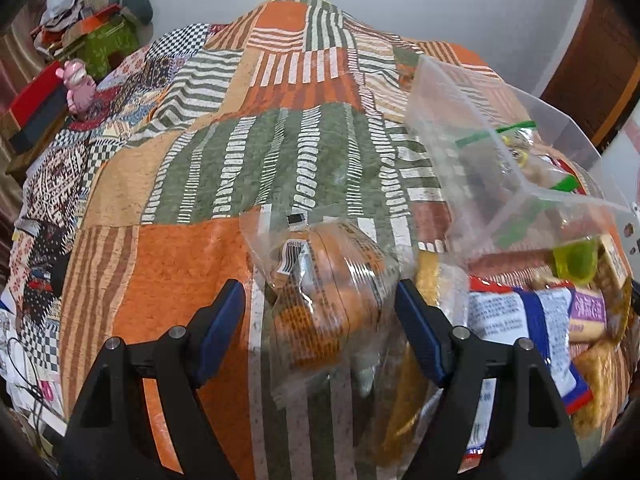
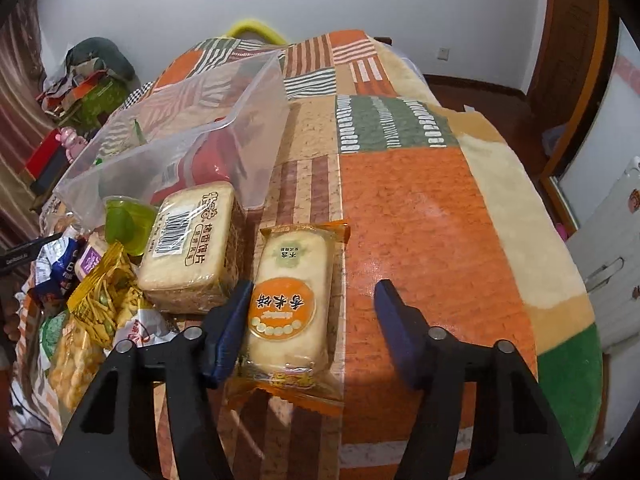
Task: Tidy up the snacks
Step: 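Grasp the cream biscuit pack with the right tool while the left grasps the orange pastry bag, then lower both held packs into the clear box and open both tools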
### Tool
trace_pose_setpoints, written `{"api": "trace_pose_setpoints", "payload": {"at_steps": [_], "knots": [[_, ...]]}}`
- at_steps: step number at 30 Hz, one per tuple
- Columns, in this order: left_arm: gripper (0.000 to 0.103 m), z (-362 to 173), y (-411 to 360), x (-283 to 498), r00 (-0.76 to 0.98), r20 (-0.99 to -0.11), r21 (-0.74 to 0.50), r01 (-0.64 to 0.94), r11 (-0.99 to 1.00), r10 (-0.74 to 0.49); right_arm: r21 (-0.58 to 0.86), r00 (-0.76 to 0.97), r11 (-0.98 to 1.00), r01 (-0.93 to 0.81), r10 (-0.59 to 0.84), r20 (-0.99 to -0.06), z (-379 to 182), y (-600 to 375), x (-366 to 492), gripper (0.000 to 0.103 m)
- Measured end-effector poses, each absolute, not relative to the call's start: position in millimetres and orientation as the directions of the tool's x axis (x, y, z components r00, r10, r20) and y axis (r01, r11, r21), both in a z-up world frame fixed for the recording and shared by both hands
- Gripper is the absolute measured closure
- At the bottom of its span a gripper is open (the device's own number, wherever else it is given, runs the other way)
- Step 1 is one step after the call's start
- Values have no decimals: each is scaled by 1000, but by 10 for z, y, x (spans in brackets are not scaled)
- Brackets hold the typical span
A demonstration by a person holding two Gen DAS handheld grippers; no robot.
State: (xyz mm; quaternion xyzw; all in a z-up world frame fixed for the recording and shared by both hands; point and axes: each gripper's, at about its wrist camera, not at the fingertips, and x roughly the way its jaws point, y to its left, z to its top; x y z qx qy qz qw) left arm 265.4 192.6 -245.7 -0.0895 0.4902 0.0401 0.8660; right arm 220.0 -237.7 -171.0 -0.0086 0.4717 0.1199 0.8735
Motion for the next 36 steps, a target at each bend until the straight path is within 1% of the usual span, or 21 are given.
{"api": "trace_pose_setpoints", "payload": {"at_steps": [1, 2, 3, 5, 8, 9, 12, 19, 28, 36], "knots": [[27, -2478, 1928, 2670, 516, -856, -119, -162, 980, -19, 92, 528, 970, -224, 201, -825, -1709, -2365, 2186, 54], [28, -2492, 1929, 2679, 519, -855, -121, -168, 978, -16, 92, 526, 969, -229, 202, -826, -1709, -2346, 2195, 60], [33, -2504, 1930, 2691, 521, -853, -127, -171, 977, -20, 89, 523, 968, -236, 204, -828, -1711, -2338, 2194, 65], [44, -2510, 1926, 2708, 519, -853, -151, -168, 974, -42, 86, 521, 966, -243, 205, -829, -1709, -2333, 2189, 71], [48, -2494, 1926, 2705, 518, -852, -180, -168, 969, -68, 95, 517, 964, -249, 215, -828, -1704, -2339, 2182, 72], [50, -2476, 1918, 2683, 518, -852, -188, -167, 968, -76, 95, 519, 964, -250, 216, -827, -1700, -2332, 2187, 72], [50, -2365, 1875, 2605, 535, -843, -160, -159, 974, -51, 103, 521, 961, -256, 227, -823, -1664, -2334, 2170, 72], [51, -1906, 1820, 2385, 605, -794, -171, -125, 977, -61, 121, 560, 961, -248, 244, -792, -1455, -2345, 2150, 72], [51, -1373, 1558, 2265, 682, -728, -153, -64, 986, -68, 102, 654, 946, -307, 288, -700, -945, -2182, 2191, 72], [50, -1086, 1282, 2328, 724, -684, -136, -1, 991, -93, 111, 684, 923, -368, 349, -641, -740, -1949, 2241, 72]]}}
